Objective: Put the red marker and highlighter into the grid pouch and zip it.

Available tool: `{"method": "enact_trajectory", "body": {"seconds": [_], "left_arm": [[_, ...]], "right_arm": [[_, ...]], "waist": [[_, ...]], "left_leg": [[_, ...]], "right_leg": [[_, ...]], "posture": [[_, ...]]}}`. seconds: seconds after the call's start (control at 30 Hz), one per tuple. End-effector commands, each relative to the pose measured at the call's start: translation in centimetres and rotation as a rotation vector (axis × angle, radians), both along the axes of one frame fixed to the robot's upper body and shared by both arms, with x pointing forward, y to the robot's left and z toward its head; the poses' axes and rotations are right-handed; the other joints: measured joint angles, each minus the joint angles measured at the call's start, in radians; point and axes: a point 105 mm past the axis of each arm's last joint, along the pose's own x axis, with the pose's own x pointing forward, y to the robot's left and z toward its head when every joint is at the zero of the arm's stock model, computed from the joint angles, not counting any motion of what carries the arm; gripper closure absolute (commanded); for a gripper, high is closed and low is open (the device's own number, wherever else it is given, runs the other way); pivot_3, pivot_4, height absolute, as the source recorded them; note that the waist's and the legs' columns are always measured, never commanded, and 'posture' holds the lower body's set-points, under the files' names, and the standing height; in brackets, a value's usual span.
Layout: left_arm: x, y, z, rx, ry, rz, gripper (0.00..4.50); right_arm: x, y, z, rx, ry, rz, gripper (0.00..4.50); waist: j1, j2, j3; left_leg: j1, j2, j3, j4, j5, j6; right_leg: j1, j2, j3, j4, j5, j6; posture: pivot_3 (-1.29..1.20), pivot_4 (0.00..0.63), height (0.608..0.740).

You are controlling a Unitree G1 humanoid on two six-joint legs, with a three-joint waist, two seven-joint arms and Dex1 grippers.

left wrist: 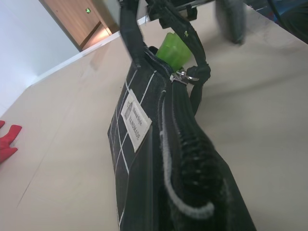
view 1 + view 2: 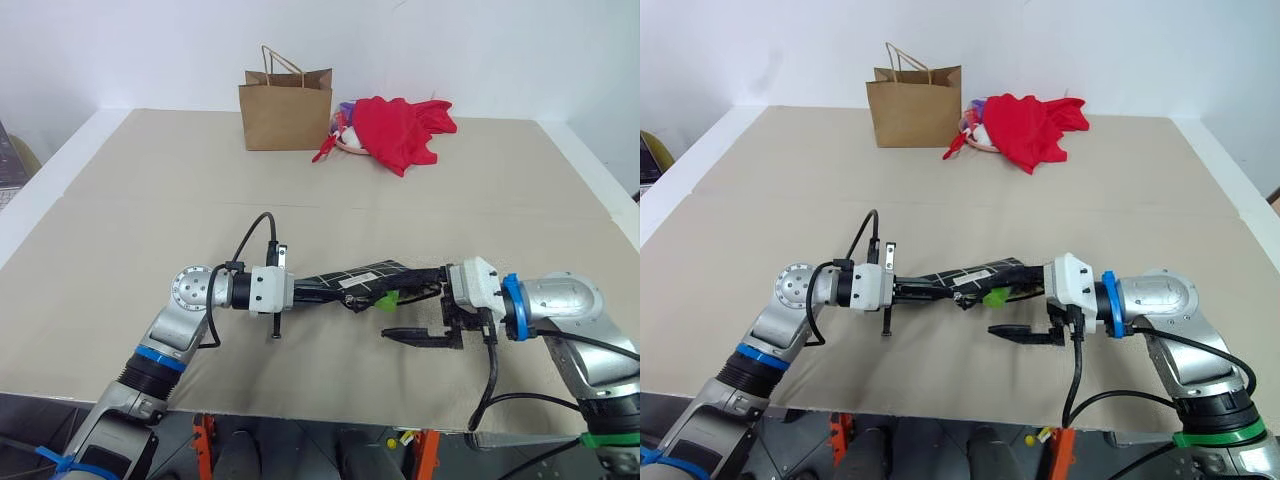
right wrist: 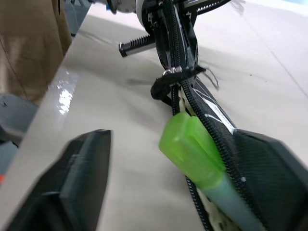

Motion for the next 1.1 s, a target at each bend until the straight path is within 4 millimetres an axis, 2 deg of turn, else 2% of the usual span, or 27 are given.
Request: {"method": "enact_trajectory", "body": {"seconds": [0.03,0.07,0.1,0.47,0.8,0.97,1.1], "left_arm": [[-0.1,0.2,1.5,-0.038,-0.044,0.002,4.50],[-0.1,0.2,1.5,-0.038,-0.043,0.003,4.50],[-0.1,0.2,1.5,-0.038,-0.042,0.004,4.50],[-0.1,0.1,1.4,-0.035,-0.042,-0.001,4.50],[-0.1,0.3,1.1,-0.029,-0.039,0.005,4.50],[-0.1,0.1,1.2,-0.030,-0.043,-0.001,4.50],[-0.1,0.1,1.1,-0.028,-0.045,-0.003,4.50]], "right_arm": [[-0.1,0.7,1.6,0.039,-0.089,0.031,2.35],[-0.2,0.8,1.7,0.042,-0.091,0.031,2.72],[-0.2,0.7,1.7,0.039,-0.091,0.030,2.89],[-0.9,1.3,2.4,0.033,-0.107,0.062,2.89],[-1.2,-1.0,2.8,-0.008,-0.082,0.026,2.89],[-1.1,0.9,3.9,0.102,-0.072,0.041,2.89],[-1.1,1.8,3.7,0.119,-0.055,0.065,2.89]], "waist": [[0.000,0.000,0.000],[0.000,0.000,0.000],[0.000,0.000,0.000],[0.000,0.000,0.000],[0.000,0.000,0.000],[-0.002,0.000,0.000],[-0.001,0.000,0.000]], "left_leg": [[0.000,0.000,0.000,0.000,0.000,0.000],[0.000,0.000,0.000,0.000,0.000,0.000],[0.000,0.000,0.000,0.000,0.000,0.000],[0.000,0.000,0.000,0.000,0.000,0.000],[0.000,0.000,0.000,0.000,0.000,0.000],[0.001,0.000,0.000,0.000,0.000,0.000],[0.000,0.000,0.000,0.000,0.000,0.000]], "right_leg": [[0.000,0.000,0.000,0.000,0.000,0.000],[0.000,0.000,0.000,0.000,0.000,0.000],[0.000,0.000,0.000,0.000,0.000,0.000],[0.000,0.000,0.000,0.000,0.000,0.000],[0.000,0.000,0.000,0.000,0.000,0.000],[0.000,0.000,0.000,0.000,0.000,0.000],[0.000,0.000,0.000,0.000,0.000,0.000]], "posture": [[0.00,0.150,0.740],[0.00,0.150,0.740],[0.00,0.150,0.740],[0.00,0.150,0.740],[0.00,0.150,0.740],[0.00,0.150,0.740],[0.00,0.150,0.740]]}}
